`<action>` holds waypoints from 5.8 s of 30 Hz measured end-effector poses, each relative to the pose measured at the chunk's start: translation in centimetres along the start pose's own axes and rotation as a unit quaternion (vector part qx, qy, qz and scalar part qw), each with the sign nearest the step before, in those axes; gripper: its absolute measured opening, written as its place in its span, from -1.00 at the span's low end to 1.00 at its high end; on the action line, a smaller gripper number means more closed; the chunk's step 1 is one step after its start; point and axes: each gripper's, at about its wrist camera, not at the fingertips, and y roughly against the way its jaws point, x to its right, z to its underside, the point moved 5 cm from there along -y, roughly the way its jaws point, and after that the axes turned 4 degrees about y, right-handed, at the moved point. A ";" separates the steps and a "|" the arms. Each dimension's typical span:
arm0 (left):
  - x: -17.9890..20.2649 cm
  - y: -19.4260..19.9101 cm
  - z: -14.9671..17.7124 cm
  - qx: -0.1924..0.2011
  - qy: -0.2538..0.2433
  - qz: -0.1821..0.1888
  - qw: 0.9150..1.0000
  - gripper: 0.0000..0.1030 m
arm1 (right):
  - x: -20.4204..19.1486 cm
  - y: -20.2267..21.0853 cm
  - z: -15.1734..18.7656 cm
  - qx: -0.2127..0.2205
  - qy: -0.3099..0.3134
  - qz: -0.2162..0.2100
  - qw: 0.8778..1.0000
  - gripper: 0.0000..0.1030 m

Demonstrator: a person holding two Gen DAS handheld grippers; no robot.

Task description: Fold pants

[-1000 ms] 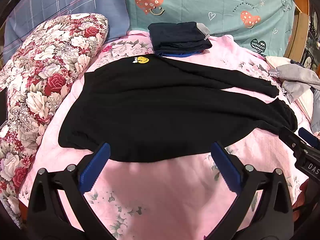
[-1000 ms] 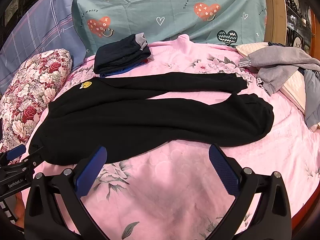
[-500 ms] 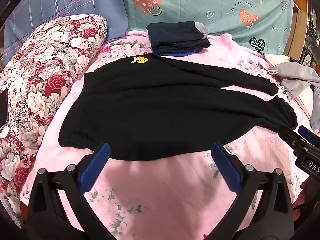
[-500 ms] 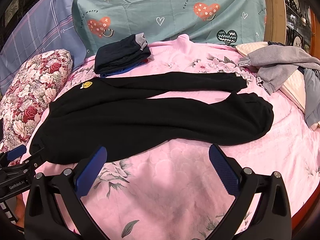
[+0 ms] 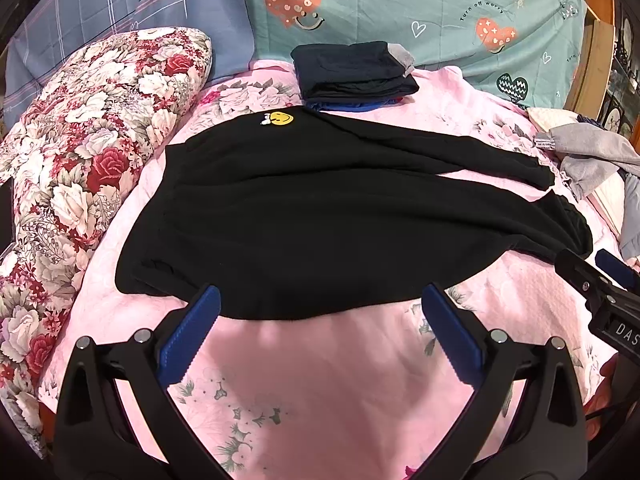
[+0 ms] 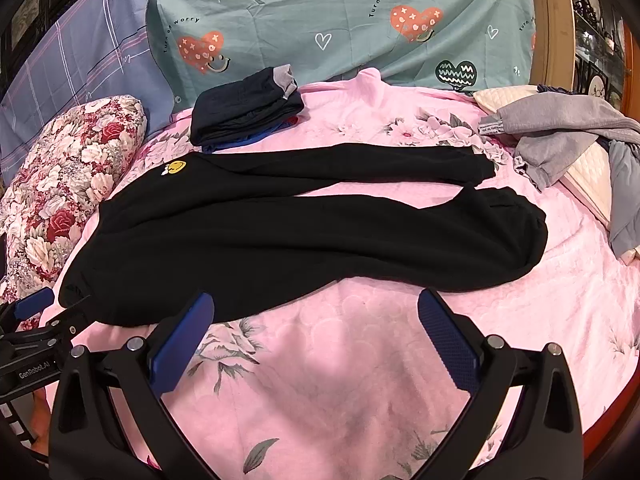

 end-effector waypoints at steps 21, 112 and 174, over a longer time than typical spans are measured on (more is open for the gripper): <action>-7.3 -5.7 1.8 -0.146 0.111 0.051 0.982 0.96 | 3.3 -1.9 0.9 -0.023 -0.033 0.007 0.999 0.97; -21.1 -3.4 -3.2 -0.058 0.189 -0.264 0.944 0.68 | 28.7 -10.8 -8.5 -0.040 -0.143 0.172 0.974 0.43; -7.0 -18.1 -10.3 -0.064 0.117 -0.051 0.990 0.79 | 27.7 -22.6 -14.1 -0.118 -0.060 0.310 0.942 0.30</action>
